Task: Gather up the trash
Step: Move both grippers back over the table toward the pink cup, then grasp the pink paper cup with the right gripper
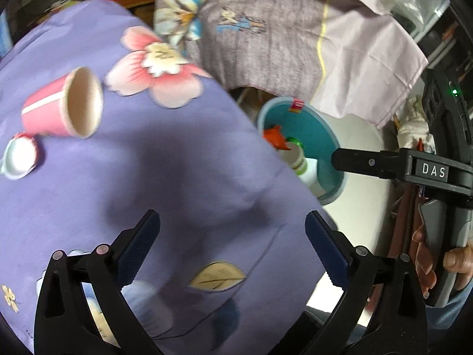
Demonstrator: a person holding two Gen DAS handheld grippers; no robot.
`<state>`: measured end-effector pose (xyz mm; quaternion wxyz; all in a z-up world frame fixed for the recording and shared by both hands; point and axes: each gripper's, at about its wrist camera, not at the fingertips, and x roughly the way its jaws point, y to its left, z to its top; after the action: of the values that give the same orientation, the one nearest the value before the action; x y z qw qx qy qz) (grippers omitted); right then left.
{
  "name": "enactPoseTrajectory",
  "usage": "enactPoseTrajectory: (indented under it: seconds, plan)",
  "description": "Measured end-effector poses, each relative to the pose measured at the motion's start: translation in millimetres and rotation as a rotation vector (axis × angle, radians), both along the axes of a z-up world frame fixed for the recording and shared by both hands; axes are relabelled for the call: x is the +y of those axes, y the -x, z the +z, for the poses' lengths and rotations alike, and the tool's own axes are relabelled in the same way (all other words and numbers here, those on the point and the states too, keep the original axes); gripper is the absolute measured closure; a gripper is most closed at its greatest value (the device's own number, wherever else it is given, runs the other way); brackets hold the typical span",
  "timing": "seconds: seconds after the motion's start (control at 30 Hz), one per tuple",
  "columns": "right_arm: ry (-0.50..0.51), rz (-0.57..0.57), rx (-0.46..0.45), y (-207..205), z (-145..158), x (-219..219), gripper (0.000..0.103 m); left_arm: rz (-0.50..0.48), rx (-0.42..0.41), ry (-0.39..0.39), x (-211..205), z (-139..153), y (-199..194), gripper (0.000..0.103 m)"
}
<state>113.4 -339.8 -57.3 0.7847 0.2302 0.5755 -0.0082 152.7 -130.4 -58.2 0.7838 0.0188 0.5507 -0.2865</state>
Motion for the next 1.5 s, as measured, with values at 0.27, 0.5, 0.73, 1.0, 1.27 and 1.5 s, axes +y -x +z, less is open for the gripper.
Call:
enactPoseTrajectory:
  seconds: [0.27, 0.5, 0.73, 1.0, 1.27, 1.5]
  plan:
    - [0.056, 0.154, 0.023, -41, 5, 71, 0.022, 0.145, 0.007, 0.006, 81, -5, -17, 0.004]
    - [0.211, 0.409, 0.026, -97, 24, 158, 0.022, 0.273, -0.002, -0.011, 152, -10, -39, 0.004]
    - [0.354, 0.673, -0.003, -148, 42, 244, 0.022, 0.372, -0.005, -0.012, 212, -8, -61, 0.004]
    - [0.437, 0.836, 0.051, -189, 23, 294, 0.022, 0.406, 0.01, -0.011, 242, -12, -79, 0.004]
    - [0.475, 0.968, 0.12, -211, -11, 316, 0.022, 0.393, 0.017, -0.035, 240, -19, -94, 0.004]
    - [0.44, 0.958, 0.083, -209, -20, 308, 0.034, 0.381, 0.018, -0.043, 239, -21, -98, 0.004]
